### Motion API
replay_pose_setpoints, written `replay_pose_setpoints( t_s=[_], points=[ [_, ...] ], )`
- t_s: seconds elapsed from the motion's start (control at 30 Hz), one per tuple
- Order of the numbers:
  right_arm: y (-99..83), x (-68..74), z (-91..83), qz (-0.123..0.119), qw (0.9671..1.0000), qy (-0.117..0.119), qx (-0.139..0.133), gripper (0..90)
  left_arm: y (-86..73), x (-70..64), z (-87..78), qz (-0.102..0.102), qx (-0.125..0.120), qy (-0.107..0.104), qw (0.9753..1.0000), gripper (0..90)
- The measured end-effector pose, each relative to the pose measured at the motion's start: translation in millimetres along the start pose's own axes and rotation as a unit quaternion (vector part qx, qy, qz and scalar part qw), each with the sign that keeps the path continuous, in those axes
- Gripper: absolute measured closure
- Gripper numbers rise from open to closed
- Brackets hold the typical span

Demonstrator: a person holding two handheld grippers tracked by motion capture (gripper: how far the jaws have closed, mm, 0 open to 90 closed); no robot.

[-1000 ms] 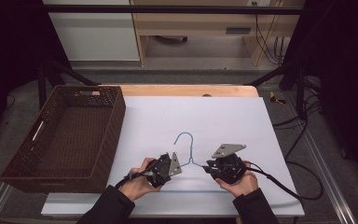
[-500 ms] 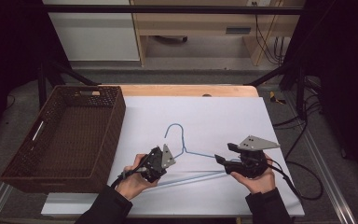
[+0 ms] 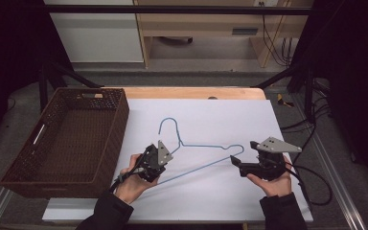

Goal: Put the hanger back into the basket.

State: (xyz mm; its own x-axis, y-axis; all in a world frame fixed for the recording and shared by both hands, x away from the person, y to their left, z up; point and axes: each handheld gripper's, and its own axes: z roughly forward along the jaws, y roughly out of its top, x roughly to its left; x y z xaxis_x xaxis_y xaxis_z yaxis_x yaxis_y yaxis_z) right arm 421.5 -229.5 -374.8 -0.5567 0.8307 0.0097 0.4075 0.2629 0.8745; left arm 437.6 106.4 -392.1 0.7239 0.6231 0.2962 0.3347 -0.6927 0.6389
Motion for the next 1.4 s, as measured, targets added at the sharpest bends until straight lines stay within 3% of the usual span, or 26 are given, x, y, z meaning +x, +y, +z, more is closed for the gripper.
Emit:
replay_pose_setpoints(
  t_s=[0.2, 0.43, 0.77, 1.07, 1.4],
  points=[
    [-3.7, -10.8, -2.3, 0.021, 0.9997, -0.011, -0.004, 10.0, 2.2, 5.1, -7.5, -0.012, -0.008, 0.011, 0.9998, 86.9],
    [-6.4, -15.7, -3.1, 0.024, 0.9996, -0.012, -0.005, 8.3, 5.5, 9.6, -16.3, -0.021, -0.016, 0.021, 0.9994, 86.9],
    [-9.3, -16.9, -0.7, 0.025, 0.9996, -0.011, -0.007, 6.8, 18.7, 22.5, -45.0, -0.029, -0.041, 0.036, 0.9981, 86.9],
    [-10.0, -15.2, 0.7, 0.022, 0.9997, -0.005, -0.006, 6.3, 33.0, 42.9, -71.6, -0.036, -0.052, 0.047, 0.9969, 86.9],
    [-10.1, -14.0, 2.4, 0.022, 0.9997, -0.003, -0.007, 6.2, 34.6, 65.6, -90.5, -0.052, -0.059, 0.056, 0.9953, 86.9]
  ],
)
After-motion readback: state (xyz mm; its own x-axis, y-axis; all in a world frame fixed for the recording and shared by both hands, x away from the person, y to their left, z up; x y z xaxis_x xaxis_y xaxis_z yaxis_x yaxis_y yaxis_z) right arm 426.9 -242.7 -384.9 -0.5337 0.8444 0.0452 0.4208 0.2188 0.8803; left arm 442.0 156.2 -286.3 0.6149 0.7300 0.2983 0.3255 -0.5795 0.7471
